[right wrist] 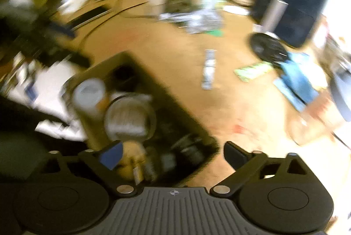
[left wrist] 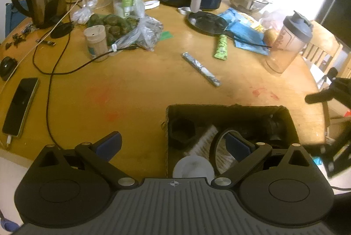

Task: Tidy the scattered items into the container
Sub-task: 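Move the open right tool to the green tube on the table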

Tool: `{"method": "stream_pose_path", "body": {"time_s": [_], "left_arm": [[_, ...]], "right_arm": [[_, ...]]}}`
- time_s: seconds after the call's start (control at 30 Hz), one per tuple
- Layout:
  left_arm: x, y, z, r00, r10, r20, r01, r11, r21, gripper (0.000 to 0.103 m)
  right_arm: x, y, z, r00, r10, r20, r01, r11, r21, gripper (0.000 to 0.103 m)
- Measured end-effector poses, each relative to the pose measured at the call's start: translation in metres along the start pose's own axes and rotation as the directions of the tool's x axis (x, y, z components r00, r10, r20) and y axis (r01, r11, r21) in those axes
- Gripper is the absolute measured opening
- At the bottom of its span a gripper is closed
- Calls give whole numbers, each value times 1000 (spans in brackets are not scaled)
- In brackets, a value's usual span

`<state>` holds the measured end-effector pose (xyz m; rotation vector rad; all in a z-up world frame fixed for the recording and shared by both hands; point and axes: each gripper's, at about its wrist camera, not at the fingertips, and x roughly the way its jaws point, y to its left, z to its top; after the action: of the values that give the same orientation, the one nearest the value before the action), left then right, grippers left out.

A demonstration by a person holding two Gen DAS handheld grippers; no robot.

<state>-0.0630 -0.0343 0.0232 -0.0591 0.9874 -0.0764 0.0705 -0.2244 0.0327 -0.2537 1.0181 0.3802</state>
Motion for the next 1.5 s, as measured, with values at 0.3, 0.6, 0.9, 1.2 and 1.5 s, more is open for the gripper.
{"method": "stream_pose_path", "body": {"time_s": [0.3,0.6,0.9,1.2,1.5], "left_arm": [[5,-2,7,1000,-19,-2,19,999,29,103],[8,2,14,1000,-25,-6,25,999,37,103],[13,12,21,1000,-22,-15,22,999,36,103],[17,22,27,999,-11,-31,12,1000,28,103],[18,31,32,999,1,-40,0,1000,19,103]], "right_arm": [[-3,-48,3,994,-105,8,97,946,309,103],[5,-70,14,981,-193,-7,188,943,276,100],[19,-93,35,974,-226,6,217,940,264,91],[44,-109,57,970,-239,43,216,929,300,88],[84,-124,80,971,-235,51,205,919,337,71]]}}
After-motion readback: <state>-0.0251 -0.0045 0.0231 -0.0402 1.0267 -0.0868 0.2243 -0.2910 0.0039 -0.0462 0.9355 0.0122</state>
